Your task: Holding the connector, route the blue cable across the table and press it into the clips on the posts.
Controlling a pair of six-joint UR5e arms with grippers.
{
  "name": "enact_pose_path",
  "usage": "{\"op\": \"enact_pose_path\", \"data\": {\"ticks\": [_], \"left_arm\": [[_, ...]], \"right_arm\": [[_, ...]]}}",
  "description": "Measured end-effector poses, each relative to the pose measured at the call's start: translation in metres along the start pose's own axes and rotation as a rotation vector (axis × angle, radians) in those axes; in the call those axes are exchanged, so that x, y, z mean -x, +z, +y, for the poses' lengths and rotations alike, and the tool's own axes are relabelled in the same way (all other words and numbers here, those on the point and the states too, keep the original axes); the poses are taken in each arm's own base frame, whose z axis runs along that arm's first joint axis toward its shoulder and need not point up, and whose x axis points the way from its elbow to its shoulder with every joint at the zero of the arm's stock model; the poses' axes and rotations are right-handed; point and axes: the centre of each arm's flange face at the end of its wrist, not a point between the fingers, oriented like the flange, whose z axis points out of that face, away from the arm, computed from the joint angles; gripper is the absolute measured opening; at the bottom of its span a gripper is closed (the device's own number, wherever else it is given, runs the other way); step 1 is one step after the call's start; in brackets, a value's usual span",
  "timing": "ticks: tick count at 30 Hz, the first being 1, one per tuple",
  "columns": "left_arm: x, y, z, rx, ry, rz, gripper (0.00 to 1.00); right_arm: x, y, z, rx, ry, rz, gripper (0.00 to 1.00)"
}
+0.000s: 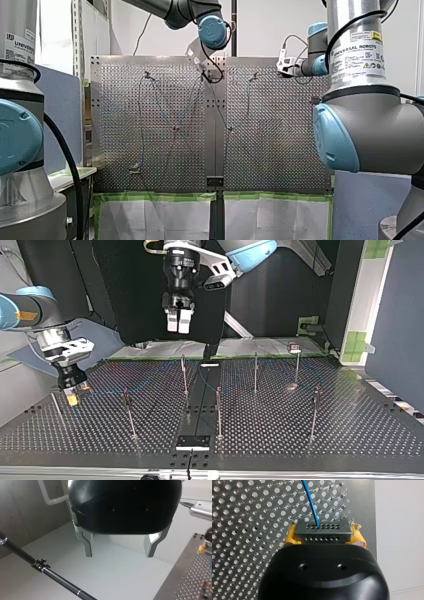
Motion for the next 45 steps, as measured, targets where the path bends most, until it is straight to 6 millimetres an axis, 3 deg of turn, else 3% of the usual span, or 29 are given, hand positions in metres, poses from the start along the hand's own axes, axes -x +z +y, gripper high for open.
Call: {"op": "enact_pose_path", "data": {"ticks": [11, 20, 33, 38, 45], "left_arm": [[-0.023, -0.013, 0.023, -0.001, 0.076, 0.0, 1.0], [-0.043, -0.033, 0.04, -0.024, 0.006, 0.01, 1.0], [-0.098, -0.05, 0.078, -0.094, -0.062, 0.086, 1.0], [-0.1, -0.056, 0.087, -0.108, -0.103, 0.087, 1.0], [-0.085, -0.066, 0.092, -0.16, -0.181, 0.069, 1.0]], "right_arm": [[0.0, 0.0, 0.0, 0.0, 0.0, 0.0, 0.0], [0.0, 0.0, 0.0, 0.0, 0.0, 0.0, 0.0], [0.0, 0.0, 0.0, 0.0, 0.0, 0.0, 0.0], [0.0, 0.0, 0.0, 0.0, 0.0, 0.0, 0.0], [0.0, 0.0, 0.0, 0.0, 0.0, 0.0, 0.0]]}}
